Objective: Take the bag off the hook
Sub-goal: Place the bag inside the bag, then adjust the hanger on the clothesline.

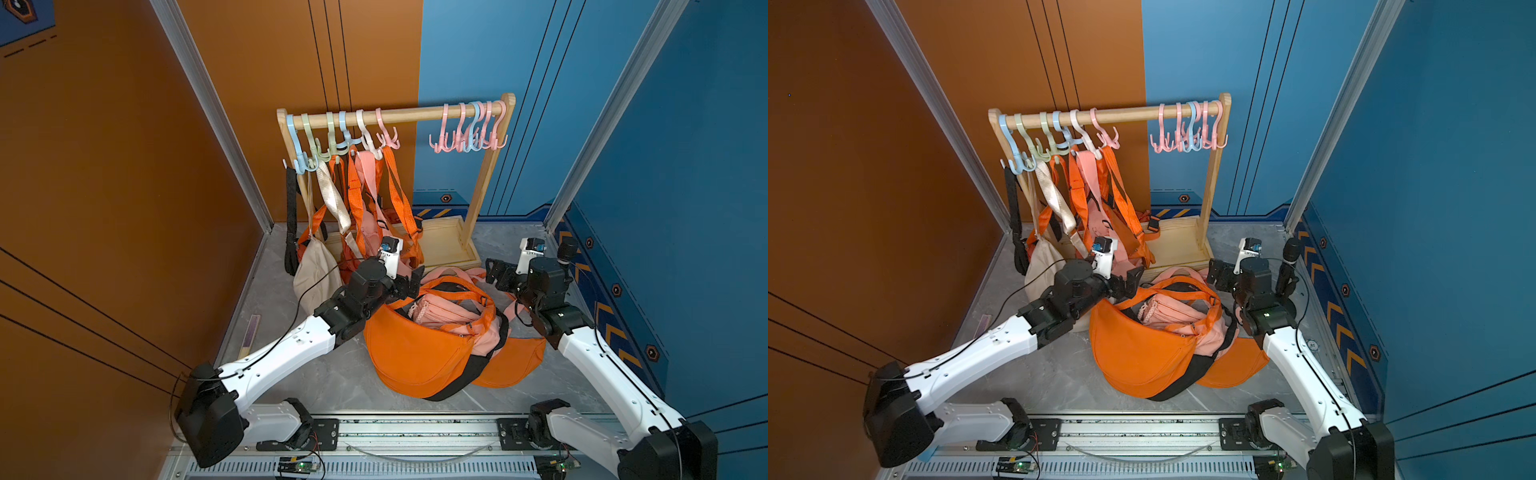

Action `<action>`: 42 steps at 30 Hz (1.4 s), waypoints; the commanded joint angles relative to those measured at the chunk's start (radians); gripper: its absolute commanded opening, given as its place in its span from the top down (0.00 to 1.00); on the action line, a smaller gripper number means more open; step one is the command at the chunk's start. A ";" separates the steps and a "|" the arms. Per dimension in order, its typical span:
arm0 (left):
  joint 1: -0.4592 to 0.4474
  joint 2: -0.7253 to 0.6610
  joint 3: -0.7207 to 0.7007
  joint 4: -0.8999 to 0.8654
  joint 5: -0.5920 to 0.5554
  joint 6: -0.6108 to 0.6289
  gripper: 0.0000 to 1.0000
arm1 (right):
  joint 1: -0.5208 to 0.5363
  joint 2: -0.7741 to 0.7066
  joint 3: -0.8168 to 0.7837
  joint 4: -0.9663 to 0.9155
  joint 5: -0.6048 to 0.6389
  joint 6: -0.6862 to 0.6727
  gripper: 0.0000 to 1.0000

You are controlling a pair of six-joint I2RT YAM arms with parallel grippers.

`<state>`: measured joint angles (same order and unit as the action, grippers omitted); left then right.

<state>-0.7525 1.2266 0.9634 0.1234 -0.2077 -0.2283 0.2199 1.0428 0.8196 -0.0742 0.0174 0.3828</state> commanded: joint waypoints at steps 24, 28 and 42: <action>0.143 -0.673 -0.166 -0.555 -0.063 -0.020 0.02 | 0.330 0.559 0.829 -0.178 -0.080 -0.313 0.05; 0.156 -0.678 -0.164 -0.572 -0.055 -0.006 0.02 | 0.347 0.692 1.003 -0.231 -0.075 -0.314 0.06; 0.197 -0.647 -0.148 -0.583 -0.006 0.035 0.02 | 0.364 0.963 1.328 -0.341 -0.031 -0.301 0.58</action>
<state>-0.5705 0.5739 0.8070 -0.4423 -0.2344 -0.2245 0.5869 1.9926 2.0983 -0.3737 -0.0437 0.0780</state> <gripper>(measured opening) 0.979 0.449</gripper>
